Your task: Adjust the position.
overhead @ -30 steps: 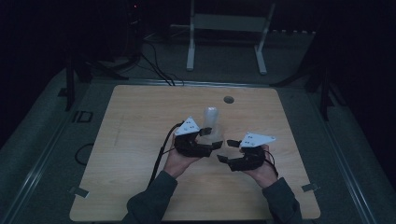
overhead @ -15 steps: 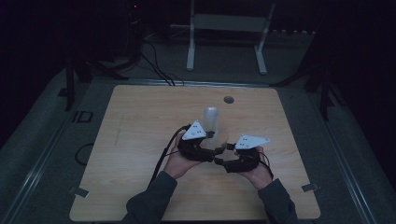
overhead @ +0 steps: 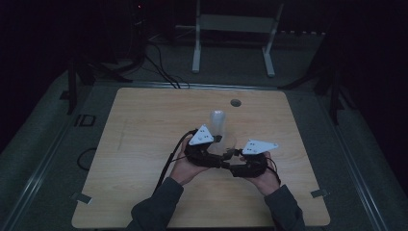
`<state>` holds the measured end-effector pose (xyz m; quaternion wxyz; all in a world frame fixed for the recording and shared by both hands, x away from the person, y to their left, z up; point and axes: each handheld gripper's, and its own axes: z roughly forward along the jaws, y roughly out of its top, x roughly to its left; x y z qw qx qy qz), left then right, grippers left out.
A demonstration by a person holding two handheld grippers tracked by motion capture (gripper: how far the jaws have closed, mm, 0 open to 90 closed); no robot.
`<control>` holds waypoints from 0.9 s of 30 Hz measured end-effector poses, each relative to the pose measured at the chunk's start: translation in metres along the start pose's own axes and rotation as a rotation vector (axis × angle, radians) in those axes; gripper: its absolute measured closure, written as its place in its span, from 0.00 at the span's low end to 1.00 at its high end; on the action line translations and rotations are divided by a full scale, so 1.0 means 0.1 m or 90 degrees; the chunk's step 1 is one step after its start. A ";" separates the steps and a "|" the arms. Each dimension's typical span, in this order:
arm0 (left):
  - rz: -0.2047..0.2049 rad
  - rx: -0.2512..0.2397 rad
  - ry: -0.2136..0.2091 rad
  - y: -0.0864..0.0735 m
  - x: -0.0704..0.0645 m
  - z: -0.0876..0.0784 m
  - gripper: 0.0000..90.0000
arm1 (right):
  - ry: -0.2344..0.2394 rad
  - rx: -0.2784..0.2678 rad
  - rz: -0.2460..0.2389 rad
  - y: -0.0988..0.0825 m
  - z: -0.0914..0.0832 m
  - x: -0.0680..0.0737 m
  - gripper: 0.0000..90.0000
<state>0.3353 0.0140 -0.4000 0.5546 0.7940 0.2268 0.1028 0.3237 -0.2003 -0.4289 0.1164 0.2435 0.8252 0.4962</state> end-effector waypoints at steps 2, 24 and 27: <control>-0.006 -0.004 -0.002 0.00 0.00 0.00 0.30 | 0.000 -0.004 0.000 0.00 0.00 0.00 0.46; -0.080 -0.108 0.027 -0.09 -0.09 0.06 0.27 | 0.003 -0.022 0.015 -0.03 0.01 0.01 0.46; -0.078 -0.111 0.031 -0.09 -0.09 0.06 0.27 | 0.003 -0.021 0.013 -0.03 0.00 0.01 0.46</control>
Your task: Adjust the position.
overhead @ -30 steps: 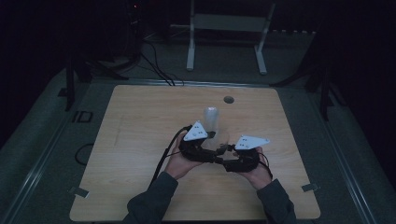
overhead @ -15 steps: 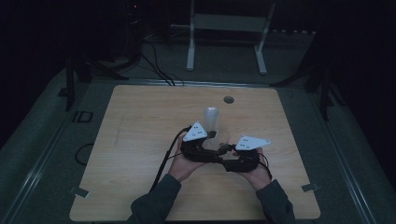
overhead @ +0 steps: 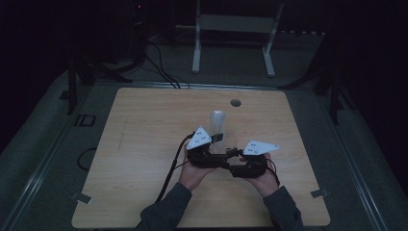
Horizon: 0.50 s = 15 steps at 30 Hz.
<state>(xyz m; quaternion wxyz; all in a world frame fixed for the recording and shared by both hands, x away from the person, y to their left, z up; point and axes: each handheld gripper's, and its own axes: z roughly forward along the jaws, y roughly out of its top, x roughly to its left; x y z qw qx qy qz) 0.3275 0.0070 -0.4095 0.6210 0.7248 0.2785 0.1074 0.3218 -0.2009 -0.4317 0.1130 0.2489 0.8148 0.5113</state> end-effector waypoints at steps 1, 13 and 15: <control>0.000 0.000 0.000 0.00 0.00 0.00 0.27 | 0.000 0.001 0.000 0.00 0.00 0.00 0.46; 0.008 -0.001 0.011 -0.02 -0.03 0.02 0.30 | -0.001 0.006 0.004 -0.02 -0.01 -0.03 0.41; 0.012 -0.003 0.015 -0.02 -0.04 0.02 0.30 | -0.005 0.011 0.006 -0.03 0.00 -0.03 0.35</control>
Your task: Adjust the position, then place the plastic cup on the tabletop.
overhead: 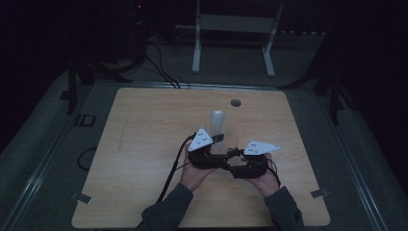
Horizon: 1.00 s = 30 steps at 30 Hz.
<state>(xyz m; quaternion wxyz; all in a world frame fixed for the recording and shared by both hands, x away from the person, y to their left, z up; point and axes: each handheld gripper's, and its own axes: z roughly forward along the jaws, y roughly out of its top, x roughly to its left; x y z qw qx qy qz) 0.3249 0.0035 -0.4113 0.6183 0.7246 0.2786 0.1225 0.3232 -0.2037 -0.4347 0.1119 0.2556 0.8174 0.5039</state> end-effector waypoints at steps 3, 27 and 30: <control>0.009 -0.002 0.009 0.00 -0.01 0.00 0.30 | -0.012 0.004 0.003 -0.02 0.00 0.00 0.28; 0.049 -0.020 0.065 -0.02 -0.04 0.08 0.30 | -0.097 -0.014 0.061 -0.29 -0.36 -0.09 0.22; 0.052 -0.021 0.068 -0.03 -0.04 0.11 0.30 | -0.096 -0.020 0.072 -0.31 -0.40 -0.10 0.22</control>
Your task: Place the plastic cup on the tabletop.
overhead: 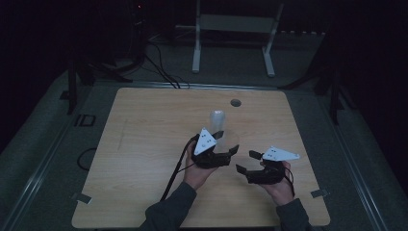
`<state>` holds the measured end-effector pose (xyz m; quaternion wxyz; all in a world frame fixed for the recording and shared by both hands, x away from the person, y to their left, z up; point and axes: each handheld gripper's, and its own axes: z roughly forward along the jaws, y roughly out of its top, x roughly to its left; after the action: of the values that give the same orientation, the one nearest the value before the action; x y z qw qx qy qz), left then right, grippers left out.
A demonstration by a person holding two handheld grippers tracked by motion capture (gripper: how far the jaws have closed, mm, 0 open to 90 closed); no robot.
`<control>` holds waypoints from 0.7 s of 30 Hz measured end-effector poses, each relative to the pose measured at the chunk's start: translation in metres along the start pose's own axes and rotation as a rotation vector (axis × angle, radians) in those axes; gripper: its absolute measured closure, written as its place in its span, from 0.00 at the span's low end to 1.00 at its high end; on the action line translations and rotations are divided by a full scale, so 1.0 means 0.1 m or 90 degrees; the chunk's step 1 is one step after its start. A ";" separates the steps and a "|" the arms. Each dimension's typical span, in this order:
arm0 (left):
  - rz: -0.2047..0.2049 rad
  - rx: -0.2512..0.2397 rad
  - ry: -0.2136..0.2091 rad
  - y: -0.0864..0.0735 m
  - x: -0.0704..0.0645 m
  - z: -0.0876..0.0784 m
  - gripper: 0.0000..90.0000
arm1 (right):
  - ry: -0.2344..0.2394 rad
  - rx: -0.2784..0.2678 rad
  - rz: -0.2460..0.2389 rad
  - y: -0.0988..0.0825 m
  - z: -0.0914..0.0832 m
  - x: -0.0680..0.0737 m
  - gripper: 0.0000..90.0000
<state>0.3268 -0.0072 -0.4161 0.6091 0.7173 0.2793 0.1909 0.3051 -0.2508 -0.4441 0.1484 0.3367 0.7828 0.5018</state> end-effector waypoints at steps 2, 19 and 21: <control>0.000 0.000 0.001 -0.01 0.00 0.01 0.30 | -0.003 -0.003 0.007 -0.01 -0.02 -0.02 0.22; -0.003 -0.008 -0.005 -0.05 0.00 0.13 0.30 | -0.009 -0.013 0.029 -0.07 -0.09 -0.12 0.22; -0.003 -0.009 -0.005 -0.06 0.00 0.13 0.30 | -0.009 -0.013 0.030 -0.07 -0.09 -0.12 0.22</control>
<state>0.3338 -0.0169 -0.4241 0.6154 0.7132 0.2774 0.1890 0.3062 -0.2669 -0.4479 0.1453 0.3569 0.7686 0.5107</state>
